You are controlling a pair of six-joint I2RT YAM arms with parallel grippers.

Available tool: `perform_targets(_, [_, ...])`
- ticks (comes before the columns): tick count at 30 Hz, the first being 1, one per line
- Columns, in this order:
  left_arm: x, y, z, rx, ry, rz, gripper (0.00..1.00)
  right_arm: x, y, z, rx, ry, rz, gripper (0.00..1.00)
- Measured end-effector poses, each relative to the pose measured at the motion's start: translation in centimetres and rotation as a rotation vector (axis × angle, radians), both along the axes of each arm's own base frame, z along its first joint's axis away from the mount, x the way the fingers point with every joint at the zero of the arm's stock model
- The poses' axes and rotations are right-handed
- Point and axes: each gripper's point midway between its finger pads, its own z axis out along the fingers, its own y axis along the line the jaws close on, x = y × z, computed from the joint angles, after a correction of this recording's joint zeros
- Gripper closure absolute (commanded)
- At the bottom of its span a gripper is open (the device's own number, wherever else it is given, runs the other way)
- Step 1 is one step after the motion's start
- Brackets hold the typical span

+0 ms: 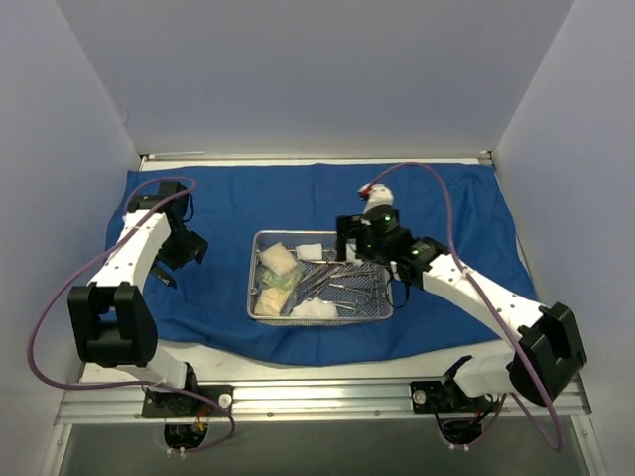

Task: Open and lay out the surgical kit
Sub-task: Smooth out the surgical kit at the center of the board.

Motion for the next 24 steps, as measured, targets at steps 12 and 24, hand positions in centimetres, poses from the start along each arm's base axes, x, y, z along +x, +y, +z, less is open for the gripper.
perform_targets(12, [1.6,2.5,-8.6,0.135,0.219,0.038,0.06,2.3,-14.7,-7.3,-0.071,0.163,-0.366,0.00])
perform_targets(24, [-4.9,10.2,-10.6,-0.030,0.211,0.469,0.06,2.4,-14.7,-7.9,-0.064,0.173,-0.347,0.00])
